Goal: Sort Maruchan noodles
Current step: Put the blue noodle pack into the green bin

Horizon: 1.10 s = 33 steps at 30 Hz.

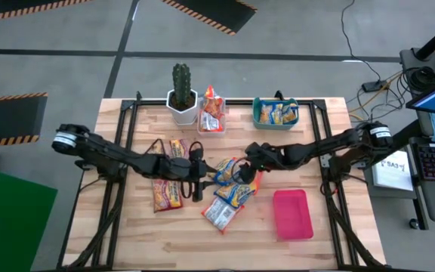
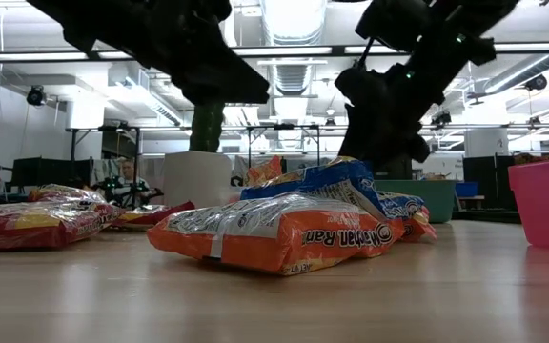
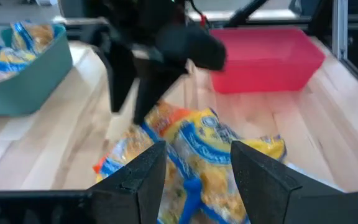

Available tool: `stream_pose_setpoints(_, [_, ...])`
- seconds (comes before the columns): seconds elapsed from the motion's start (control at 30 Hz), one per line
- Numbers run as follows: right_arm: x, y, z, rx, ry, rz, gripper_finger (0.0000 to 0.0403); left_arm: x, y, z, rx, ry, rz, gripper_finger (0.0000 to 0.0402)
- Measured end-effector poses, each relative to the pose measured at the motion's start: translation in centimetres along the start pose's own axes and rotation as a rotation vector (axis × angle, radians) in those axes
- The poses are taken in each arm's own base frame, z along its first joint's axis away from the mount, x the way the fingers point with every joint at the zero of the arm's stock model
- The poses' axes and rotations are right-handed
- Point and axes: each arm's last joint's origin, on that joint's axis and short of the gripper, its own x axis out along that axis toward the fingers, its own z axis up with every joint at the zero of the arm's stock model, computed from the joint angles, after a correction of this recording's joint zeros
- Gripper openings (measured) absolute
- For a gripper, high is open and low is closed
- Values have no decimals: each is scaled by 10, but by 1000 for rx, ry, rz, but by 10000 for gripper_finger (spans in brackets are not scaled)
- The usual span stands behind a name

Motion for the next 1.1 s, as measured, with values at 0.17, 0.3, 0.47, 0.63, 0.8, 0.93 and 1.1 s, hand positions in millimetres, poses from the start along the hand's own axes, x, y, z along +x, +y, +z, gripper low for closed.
stream_pose_setpoints(0.17, [-8, 0, 17, 15, 55, -39, 201, 1, -8, 0, -20, 13, -20, 164])
stream_pose_setpoints(0.3, [-15, 0, 28, 16, 105, -63, 201, 0, -13, -1, -44, 19, -33, 164])
stream_pose_setpoints(0.47, [-19, 4, 35, -25, 156, 3, 201, -1, -15, -5, -71, 49, -35, 164])
stream_pose_setpoints(0.63, [-21, 9, 32, -243, 195, 91, 201, -1, -15, -6, -72, 58, -35, 164])
stream_pose_setpoints(0.8, [-18, 6, 23, -254, 227, 74, 201, -1, -15, -7, -61, 66, -34, 164])
stream_pose_setpoints(0.93, [-14, 1, 20, -166, 215, 2, 201, -1, -15, -7, -56, 65, -26, 164])
stream_pose_setpoints(1.1, [-12, -3, 17, -159, 177, -70, 201, -2, -14, -12, -27, 75, -3, 164])
